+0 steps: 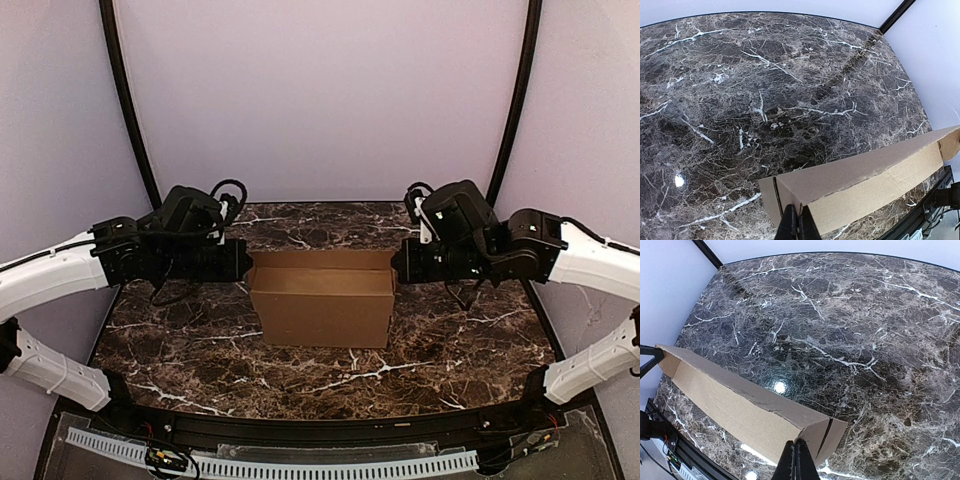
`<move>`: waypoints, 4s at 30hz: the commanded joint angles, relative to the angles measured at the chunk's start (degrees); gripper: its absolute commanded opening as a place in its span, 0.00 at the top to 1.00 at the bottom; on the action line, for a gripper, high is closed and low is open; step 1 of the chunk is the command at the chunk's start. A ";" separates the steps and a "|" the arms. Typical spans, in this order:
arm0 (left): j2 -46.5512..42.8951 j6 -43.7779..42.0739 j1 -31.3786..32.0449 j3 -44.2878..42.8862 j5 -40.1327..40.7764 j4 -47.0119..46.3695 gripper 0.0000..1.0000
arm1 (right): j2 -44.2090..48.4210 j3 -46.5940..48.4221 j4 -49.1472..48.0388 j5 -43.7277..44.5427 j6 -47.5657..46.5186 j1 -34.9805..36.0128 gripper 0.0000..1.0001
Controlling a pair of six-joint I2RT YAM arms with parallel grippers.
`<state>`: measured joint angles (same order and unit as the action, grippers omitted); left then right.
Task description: Fold the paper box
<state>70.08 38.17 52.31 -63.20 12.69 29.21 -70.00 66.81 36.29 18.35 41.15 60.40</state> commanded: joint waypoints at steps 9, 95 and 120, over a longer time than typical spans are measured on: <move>-0.92 -0.99 2.52 2.34 -5.74 -0.65 0.99 | -3.14 6.92 -2.06 0.10 2.37 1.65 1.00; -6.53 3.40 13.59 20.38 8.54 -8.58 0.99 | 7.62 -6.88 -20.31 16.55 -24.14 15.36 0.54; -6.74 4.61 13.60 18.55 7.72 -8.47 0.74 | -10.42 -13.44 -30.13 8.38 -14.03 11.05 1.00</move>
<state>62.89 42.35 65.54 -44.97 22.90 14.24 -79.07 56.77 6.31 27.62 24.08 71.55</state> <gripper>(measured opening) 0.226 0.003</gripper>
